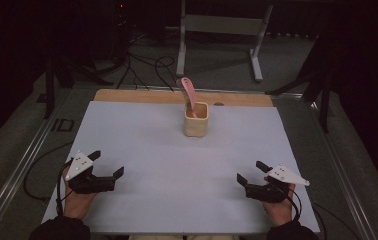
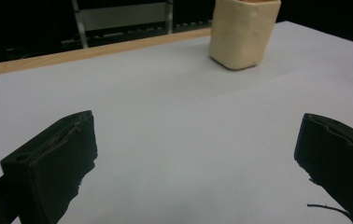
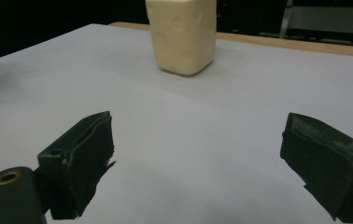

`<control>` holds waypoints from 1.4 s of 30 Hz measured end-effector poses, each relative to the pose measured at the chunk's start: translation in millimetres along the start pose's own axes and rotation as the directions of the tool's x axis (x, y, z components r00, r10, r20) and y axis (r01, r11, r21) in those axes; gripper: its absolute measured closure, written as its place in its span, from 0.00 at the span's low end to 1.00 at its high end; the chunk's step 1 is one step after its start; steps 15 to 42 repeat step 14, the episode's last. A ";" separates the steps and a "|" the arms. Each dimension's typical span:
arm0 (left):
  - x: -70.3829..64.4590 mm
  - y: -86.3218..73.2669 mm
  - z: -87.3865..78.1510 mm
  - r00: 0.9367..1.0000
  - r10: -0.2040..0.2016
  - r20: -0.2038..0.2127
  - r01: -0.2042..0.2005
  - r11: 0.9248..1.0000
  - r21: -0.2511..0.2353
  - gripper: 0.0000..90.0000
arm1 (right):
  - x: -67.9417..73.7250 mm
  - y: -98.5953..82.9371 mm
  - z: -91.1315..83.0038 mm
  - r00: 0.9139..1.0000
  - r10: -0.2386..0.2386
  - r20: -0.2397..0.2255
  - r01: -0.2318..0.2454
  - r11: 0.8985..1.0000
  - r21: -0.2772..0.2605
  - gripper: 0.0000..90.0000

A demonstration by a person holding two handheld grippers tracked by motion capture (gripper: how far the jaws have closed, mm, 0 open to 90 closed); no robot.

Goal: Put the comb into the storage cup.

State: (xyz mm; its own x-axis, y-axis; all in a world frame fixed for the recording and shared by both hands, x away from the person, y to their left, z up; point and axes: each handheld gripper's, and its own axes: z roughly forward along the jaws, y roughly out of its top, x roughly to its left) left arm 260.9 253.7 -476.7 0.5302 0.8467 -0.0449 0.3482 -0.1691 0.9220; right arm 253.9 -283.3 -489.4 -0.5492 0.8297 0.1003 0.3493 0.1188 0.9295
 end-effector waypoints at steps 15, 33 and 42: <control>0.7 -6.6 -6.7 0.999 0.025 -0.044 -0.024 1.000 0.009 0.00 | 0.1 -1.1 1.6 1.000 -0.015 0.010 0.015 1.000 0.001 0.10; 0.7 -6.6 -6.7 0.999 0.025 -0.044 -0.024 1.000 0.009 0.00 | 0.1 -1.1 1.6 1.000 -0.015 0.010 0.015 1.000 0.001 0.10; 0.7 -6.6 -6.7 0.999 0.025 -0.044 -0.024 1.000 0.009 0.00 | 0.1 -1.1 1.6 1.000 -0.015 0.010 0.015 1.000 0.001 0.10</control>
